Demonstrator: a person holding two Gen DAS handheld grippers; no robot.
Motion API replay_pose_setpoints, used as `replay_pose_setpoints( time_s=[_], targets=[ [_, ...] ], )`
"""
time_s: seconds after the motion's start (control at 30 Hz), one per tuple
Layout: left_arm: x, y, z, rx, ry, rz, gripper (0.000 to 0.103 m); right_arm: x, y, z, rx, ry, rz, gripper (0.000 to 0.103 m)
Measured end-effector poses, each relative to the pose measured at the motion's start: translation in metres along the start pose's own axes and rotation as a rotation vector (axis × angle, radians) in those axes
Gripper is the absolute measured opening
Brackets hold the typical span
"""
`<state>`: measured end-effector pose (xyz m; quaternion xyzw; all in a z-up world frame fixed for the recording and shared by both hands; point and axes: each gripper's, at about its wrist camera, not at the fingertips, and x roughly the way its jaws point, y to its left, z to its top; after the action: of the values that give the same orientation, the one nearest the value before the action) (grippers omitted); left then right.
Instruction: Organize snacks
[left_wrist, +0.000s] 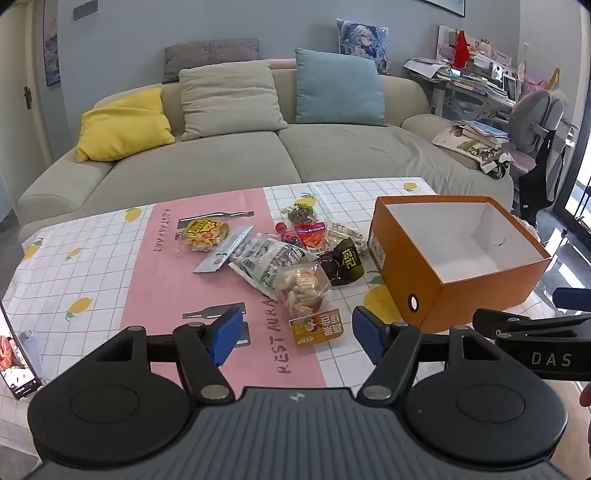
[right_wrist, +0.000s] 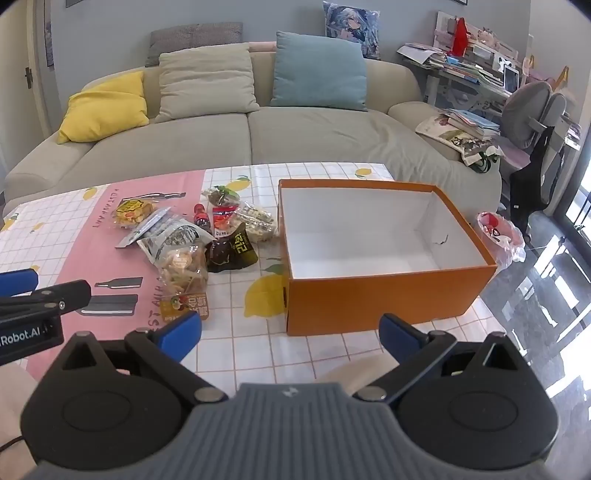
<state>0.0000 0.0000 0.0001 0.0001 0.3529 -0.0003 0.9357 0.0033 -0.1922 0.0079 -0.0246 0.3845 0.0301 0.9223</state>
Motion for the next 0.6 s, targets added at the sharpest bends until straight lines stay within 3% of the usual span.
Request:
replay_pose_setpoints(
  time_s=[0.6],
  targets=[
    [0.0011,-0.0025,-0.004,-0.013,0.004,-0.008,0.08,0.0021,-0.0023,0.0001,0.012,0.011,-0.015,0.1]
  ],
)
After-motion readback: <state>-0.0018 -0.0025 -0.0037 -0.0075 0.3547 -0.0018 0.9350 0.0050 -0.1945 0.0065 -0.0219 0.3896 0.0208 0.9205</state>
